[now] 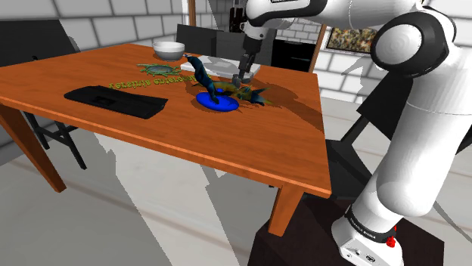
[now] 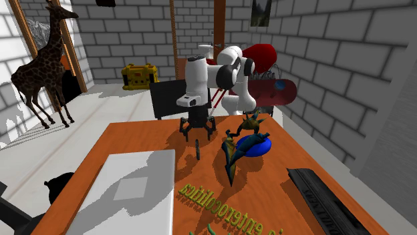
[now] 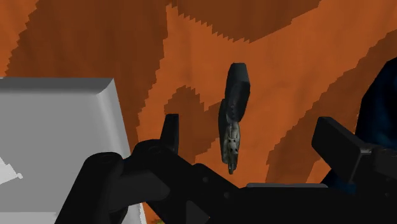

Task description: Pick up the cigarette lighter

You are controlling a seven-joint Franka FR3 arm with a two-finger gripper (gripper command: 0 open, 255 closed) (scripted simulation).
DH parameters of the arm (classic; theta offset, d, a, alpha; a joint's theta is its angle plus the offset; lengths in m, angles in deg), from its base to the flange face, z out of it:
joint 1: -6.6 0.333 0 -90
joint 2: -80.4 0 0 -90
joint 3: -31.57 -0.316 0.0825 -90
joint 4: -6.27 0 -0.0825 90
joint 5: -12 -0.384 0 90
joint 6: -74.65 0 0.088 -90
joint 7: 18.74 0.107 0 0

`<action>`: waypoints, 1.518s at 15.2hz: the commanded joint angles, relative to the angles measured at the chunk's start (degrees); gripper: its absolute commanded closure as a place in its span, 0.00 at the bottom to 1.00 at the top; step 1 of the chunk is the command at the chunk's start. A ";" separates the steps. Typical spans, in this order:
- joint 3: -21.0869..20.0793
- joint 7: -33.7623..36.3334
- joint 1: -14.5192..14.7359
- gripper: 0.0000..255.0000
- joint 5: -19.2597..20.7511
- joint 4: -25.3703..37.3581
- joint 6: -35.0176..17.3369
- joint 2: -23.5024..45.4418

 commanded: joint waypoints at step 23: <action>-0.16 -1.64 -0.16 1.00 -0.50 -0.69 -2.43 1.50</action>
